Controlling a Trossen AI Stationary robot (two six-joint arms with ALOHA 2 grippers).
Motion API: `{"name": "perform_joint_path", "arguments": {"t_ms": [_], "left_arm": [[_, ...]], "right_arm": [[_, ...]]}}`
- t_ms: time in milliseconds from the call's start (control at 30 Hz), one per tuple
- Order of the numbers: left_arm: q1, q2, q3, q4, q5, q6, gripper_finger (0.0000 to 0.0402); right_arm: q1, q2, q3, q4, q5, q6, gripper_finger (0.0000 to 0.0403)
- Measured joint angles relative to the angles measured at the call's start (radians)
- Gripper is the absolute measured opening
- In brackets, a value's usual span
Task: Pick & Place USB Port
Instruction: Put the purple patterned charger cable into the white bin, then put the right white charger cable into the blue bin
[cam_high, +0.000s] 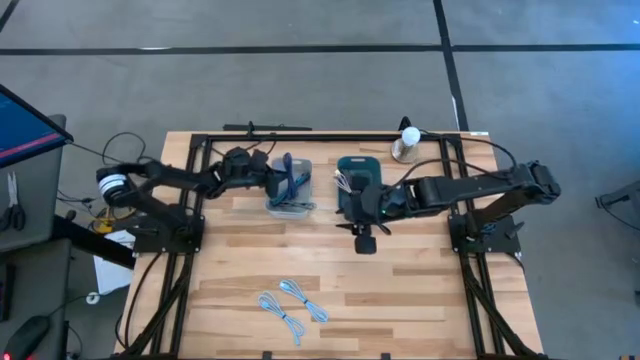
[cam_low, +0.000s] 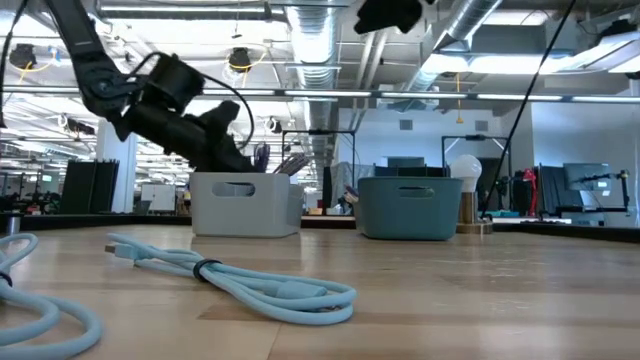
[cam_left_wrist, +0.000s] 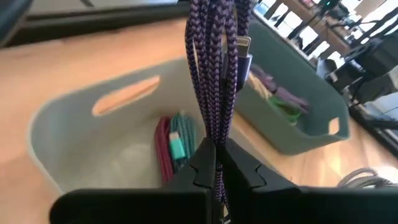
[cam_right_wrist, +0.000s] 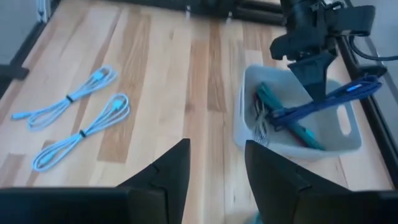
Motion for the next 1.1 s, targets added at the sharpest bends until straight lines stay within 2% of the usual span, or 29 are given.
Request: {"name": "perform_joint_path", "arguments": {"t_ms": [133,400,633,700,900,1000,1100], "left_arm": [[0.0,0.018,0.007,0.015,-0.002,-0.001,0.0021],[-0.004,-0.056,0.007,0.031,-0.015,0.048,0.0096],[-0.004,-0.151,0.007,0.034,0.056,0.087,0.0153],[-0.003,-0.188,0.007,0.035,0.113,0.107,0.0158],[-0.007,-0.336,0.007,0.036,0.438,0.202,0.0146],[-0.027,-0.413,0.006,0.035,0.541,0.219,0.0135],[-0.06,-0.493,0.0,0.033,0.601,0.224,0.0123]], "right_arm": [[0.024,-0.006,-0.001,-0.028,0.03,0.01,0.0134],[0.034,-0.007,-0.001,-0.034,0.038,0.011,0.0123],[0.033,-0.007,-0.001,-0.057,0.053,0.012,0.0122],[0.033,-0.007,-0.001,-0.098,0.083,0.036,0.0123],[0.032,-0.006,-0.014,-0.17,0.138,0.116,0.0123],[0.034,-0.006,-0.026,-0.167,0.138,0.116,0.0123],[0.045,-0.008,-0.061,-0.166,0.14,0.123,0.0119]]}}
